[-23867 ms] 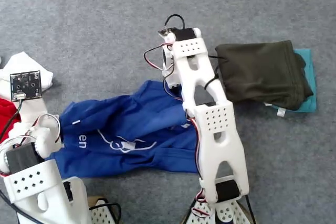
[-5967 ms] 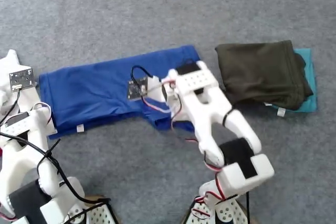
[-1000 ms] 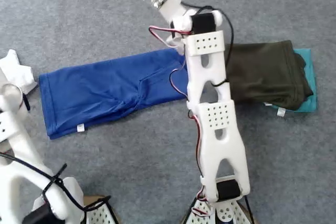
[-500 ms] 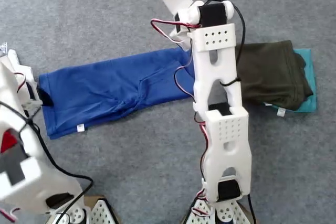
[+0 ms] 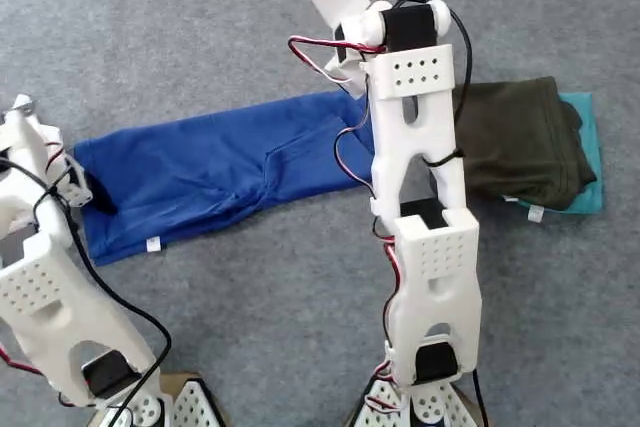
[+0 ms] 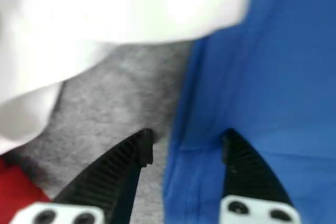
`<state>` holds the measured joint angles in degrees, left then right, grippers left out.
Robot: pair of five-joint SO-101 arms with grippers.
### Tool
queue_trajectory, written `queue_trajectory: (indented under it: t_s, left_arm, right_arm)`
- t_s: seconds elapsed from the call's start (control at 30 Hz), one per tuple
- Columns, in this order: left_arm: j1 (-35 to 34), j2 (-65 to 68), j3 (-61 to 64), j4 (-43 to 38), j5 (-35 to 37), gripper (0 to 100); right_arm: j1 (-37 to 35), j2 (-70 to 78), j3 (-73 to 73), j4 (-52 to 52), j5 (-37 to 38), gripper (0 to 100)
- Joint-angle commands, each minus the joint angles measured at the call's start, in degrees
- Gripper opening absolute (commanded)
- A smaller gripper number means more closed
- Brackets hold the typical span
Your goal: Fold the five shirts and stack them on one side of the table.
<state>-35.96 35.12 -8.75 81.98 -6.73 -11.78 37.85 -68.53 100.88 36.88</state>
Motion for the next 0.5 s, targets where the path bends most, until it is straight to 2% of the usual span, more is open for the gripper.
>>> queue_trajectory:
  t_s: [0.0,0.13,0.33,0.47]
  left_arm:
    - [1.8,2.9,-4.4,3.3,0.2,11]
    - [4.4,4.8,-5.9,4.9,0.2,3]
    - [6.3,4.7,-8.0,6.0,1.8,3]
    - [6.4,4.7,-15.5,11.1,5.0,3]
  right_arm:
    - [-1.3,-3.9,-0.3,0.3,-1.3,1.5]
    - [-1.8,-5.2,-0.2,0.3,-1.9,1.5]
    - [-1.6,-10.4,-0.3,0.3,-1.9,1.5]
    - [-1.6,-15.3,-0.3,0.2,-1.9,1.5]
